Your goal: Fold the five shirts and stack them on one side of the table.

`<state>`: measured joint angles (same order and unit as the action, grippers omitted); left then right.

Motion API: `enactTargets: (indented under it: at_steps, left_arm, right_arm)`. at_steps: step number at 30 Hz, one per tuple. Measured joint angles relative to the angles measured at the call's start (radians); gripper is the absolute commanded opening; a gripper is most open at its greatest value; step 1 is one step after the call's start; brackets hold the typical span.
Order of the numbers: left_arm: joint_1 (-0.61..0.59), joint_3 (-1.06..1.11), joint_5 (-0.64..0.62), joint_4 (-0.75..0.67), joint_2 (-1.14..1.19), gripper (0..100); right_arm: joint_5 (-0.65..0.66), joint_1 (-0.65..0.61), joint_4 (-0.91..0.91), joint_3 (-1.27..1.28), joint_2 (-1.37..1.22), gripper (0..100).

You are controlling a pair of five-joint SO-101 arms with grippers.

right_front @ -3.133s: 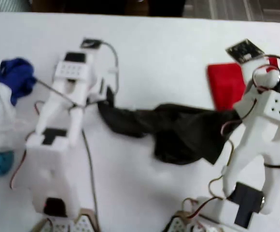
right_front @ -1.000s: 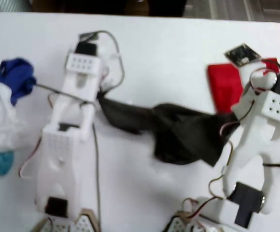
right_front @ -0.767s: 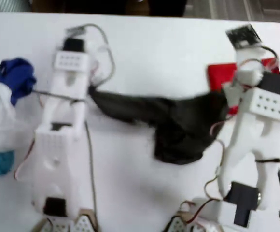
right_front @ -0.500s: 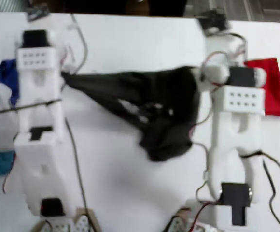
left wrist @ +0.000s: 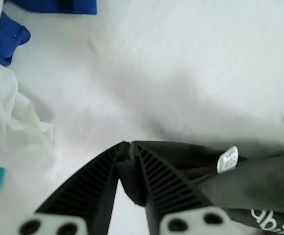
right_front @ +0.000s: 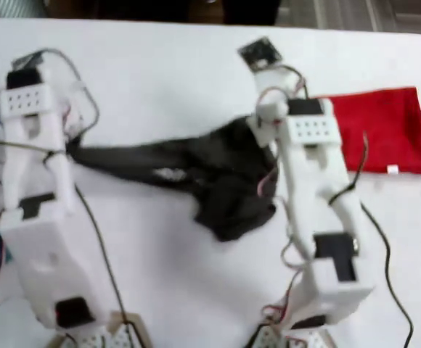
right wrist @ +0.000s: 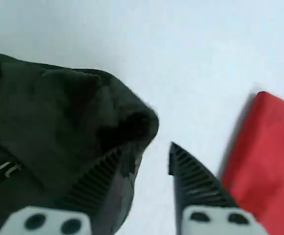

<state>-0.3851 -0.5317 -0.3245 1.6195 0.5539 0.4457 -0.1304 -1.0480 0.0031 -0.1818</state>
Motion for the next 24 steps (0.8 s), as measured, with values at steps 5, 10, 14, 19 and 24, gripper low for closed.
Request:
enactTargets:
  at_steps: [5,10,14,19,24]
  left_arm:
    - [-0.051,0.005,0.0,-0.032,0.003,3]
    - [-0.052,0.005,0.0,-0.034,0.003,3]
    - [-0.052,0.011,0.0,-0.034,0.003,3]
    - [-0.046,0.02,0.003,-0.058,0.003,3]
    - [-0.043,0.02,0.003,-0.061,0.003,3]
  right_arm:
    - [-0.015,0.066,-0.052,-0.147,-0.086,24.0]
    - [-0.143,0.06,-0.261,-0.292,-0.083,24.0]
    - [-0.201,-0.017,-0.422,-0.304,-0.083,24.0]
    - [-0.215,-0.141,-0.457,-0.281,-0.106,22.0]
    - [-0.333,-0.147,-0.419,-0.281,-0.204,11.5]
